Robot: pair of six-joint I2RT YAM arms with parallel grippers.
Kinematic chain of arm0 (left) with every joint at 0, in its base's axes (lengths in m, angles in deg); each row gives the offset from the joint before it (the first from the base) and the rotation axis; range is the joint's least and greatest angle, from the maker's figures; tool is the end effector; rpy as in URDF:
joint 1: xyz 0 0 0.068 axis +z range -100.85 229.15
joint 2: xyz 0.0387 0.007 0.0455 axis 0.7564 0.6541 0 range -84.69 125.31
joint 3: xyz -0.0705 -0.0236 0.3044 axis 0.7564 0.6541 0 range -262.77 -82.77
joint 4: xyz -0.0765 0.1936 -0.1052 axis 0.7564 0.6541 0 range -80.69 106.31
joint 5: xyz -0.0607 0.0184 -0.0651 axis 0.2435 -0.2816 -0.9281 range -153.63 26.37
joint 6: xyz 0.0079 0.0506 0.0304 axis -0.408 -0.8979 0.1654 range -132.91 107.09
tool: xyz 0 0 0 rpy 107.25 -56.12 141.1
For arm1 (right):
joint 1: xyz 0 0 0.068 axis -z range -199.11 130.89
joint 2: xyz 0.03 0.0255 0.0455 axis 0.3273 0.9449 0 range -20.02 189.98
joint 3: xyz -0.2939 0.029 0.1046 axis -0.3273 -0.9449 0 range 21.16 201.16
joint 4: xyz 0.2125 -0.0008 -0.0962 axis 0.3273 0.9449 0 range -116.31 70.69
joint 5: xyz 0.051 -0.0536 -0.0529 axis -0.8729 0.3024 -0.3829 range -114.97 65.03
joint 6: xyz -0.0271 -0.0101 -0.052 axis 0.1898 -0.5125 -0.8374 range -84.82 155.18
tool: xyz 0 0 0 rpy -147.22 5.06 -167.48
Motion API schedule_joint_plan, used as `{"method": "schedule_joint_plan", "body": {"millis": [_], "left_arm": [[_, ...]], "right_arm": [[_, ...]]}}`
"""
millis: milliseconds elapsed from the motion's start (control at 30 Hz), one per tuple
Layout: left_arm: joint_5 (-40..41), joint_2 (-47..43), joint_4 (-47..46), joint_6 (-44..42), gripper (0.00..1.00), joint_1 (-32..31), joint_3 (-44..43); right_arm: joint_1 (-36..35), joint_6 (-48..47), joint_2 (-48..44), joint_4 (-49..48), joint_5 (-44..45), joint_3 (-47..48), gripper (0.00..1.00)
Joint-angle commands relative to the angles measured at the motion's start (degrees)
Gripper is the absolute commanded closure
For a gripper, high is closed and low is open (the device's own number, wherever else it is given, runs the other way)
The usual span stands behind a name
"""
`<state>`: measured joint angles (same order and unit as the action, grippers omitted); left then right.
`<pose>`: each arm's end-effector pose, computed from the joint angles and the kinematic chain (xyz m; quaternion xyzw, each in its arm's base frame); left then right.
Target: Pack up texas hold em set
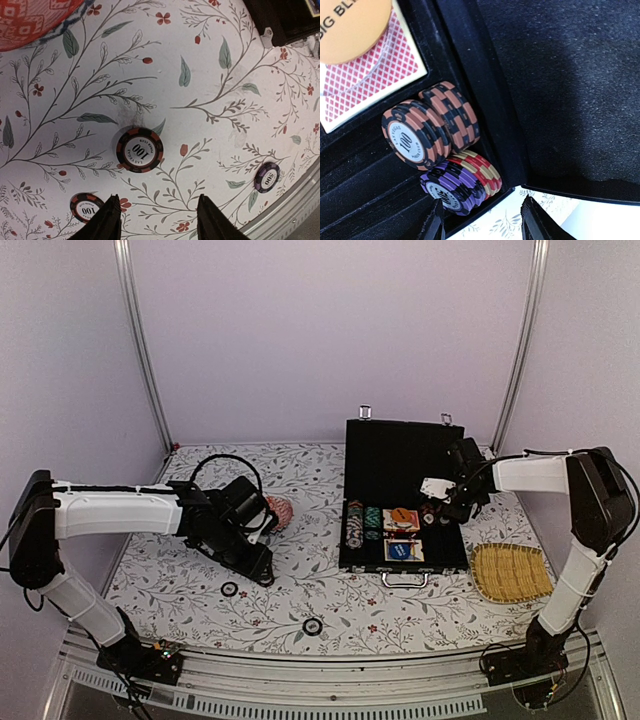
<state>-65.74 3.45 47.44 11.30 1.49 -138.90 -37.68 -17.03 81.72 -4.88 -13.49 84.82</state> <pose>0.1765 -0.1961 0.2456 0.2033 0.9636 -0.1158 0.1290 0.3320 0.1024 0.2270 -0.5346 0.7978 -0.1681 0.2225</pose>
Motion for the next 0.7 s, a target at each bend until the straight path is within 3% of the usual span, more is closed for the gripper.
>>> {"method": "schedule_joint_plan", "body": {"millis": [0, 133, 300, 467, 667], "left_arm": [[0.18, -1.45, -0.78, 0.23, 0.47, 0.21, 0.59], [0.51, -2.19, -0.4, 0.4, 0.47, 0.26, 0.59], [2.08, -4.43, 0.31, 0.4, 0.47, 0.24, 1.14], [4.27, -6.24, 0.38, 0.5, 0.46, 0.71, 2.4], [6.15, -11.61, -3.97, 2.14, 0.38, 1.85, 5.33]], "right_arm": [[0.37, 1.7, -0.36, -0.3, 0.65, 1.65, 0.47], [0.14, 3.31, -2.51, 3.76, -2.8, 2.68, 0.47], [-4.03, 4.34, -11.78, 15.45, -16.47, 3.5, 0.44], [-17.2, 4.14, -15.14, 22.32, -24.37, 4.97, 0.42], [-30.52, 6.09, -7.75, 27.33, -36.06, 13.28, 0.42]]}}
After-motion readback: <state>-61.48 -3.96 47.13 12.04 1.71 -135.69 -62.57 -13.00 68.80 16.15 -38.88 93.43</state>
